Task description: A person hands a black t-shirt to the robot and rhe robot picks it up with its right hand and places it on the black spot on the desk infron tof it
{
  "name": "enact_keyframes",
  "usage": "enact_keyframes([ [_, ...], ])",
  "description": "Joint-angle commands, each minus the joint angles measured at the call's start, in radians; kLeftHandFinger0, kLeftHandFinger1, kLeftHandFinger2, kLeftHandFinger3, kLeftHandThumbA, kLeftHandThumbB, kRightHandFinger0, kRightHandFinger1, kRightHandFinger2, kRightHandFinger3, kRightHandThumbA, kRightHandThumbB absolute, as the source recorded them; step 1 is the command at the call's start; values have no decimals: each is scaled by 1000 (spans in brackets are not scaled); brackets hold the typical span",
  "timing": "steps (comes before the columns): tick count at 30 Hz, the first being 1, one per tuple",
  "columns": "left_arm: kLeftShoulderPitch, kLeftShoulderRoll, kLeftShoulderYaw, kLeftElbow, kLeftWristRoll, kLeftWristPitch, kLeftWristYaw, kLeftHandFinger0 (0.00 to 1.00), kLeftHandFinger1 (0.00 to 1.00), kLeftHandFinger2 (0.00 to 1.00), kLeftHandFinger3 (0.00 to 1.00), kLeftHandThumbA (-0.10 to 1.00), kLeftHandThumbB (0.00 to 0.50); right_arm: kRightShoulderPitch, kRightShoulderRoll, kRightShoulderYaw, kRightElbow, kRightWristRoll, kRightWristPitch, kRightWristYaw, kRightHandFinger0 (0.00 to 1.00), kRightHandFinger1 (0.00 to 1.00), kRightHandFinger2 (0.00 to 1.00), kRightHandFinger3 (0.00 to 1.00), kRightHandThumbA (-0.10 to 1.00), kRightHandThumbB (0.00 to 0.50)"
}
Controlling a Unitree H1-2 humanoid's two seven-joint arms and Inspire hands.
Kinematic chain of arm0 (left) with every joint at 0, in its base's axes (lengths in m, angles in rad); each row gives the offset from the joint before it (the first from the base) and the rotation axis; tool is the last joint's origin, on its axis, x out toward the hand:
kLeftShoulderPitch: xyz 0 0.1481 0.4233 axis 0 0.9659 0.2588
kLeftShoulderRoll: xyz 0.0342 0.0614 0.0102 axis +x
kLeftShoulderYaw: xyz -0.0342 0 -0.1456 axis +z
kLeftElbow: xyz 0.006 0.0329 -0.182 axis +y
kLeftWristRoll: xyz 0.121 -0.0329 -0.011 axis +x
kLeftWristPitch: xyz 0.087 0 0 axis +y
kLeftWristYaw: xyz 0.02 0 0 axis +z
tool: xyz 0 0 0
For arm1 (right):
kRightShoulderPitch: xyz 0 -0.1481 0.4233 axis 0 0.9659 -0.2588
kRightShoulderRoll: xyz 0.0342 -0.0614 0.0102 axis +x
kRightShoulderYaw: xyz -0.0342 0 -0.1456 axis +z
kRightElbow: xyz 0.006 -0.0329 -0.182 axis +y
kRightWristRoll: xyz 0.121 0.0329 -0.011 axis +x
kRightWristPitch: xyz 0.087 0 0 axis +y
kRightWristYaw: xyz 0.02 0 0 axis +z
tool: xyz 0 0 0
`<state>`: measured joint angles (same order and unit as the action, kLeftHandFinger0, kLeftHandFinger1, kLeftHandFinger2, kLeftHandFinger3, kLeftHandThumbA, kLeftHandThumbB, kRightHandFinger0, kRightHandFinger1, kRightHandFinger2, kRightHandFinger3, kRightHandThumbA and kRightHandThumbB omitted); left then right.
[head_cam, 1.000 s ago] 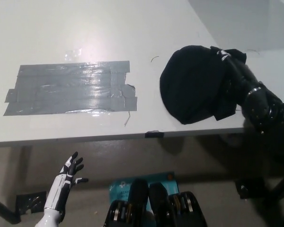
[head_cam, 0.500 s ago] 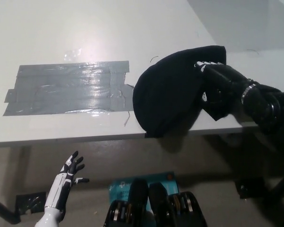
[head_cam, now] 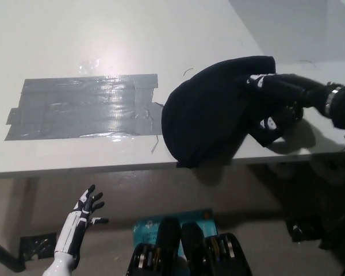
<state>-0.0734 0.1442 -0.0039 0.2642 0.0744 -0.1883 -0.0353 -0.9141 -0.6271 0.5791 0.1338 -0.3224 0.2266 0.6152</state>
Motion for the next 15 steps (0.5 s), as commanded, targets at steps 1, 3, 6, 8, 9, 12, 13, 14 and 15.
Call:
enact_keyframes([
  [1,13,24,-21,-29,-1,-28,-39,670,887,908,1000,1000,419,-262,-192,-103,-275,207,185,371,1000,1000,1000,1000,725,500],
  [3,17,25,-19,-38,-9,-18,-43,675,886,907,1000,1000,410,-263,-197,-121,-280,224,195,370,1000,1000,1000,1000,721,500],
  [6,-1,27,-18,-39,-3,-9,-41,697,900,919,1000,1000,375,-232,-198,-262,-328,316,222,282,1000,1000,1000,1000,761,500],
  [8,3,24,-17,-44,-1,-1,-39,690,886,906,1000,1000,390,-166,-203,-394,-443,368,243,186,1000,1000,1000,1000,957,475],
  [9,1,21,-16,-44,-1,1,-37,683,878,898,1000,1000,389,-141,-197,-443,-485,382,243,154,1000,1000,1000,1000,1000,479],
  [12,-9,20,-18,-32,1,-8,-38,648,861,892,1000,1000,394,47,-139,-657,-730,453,243,-52,1000,1000,1000,1000,1000,382],
  [13,-16,19,-18,-24,4,-15,-36,640,858,891,1000,1000,392,98,-92,-715,-804,447,243,-98,1000,1000,1000,1000,1000,354],
  [14,-16,19,-18,-23,4,-14,-35,641,865,901,1000,1000,397,140,-65,-744,-859,456,243,-134,1000,1000,1000,1000,1000,317],
  [15,-13,19,-17,-23,4,-12,-36,639,868,910,1000,1000,397,212,-16,-781,-948,464,243,-193,1000,1000,1000,1000,1000,286],
])
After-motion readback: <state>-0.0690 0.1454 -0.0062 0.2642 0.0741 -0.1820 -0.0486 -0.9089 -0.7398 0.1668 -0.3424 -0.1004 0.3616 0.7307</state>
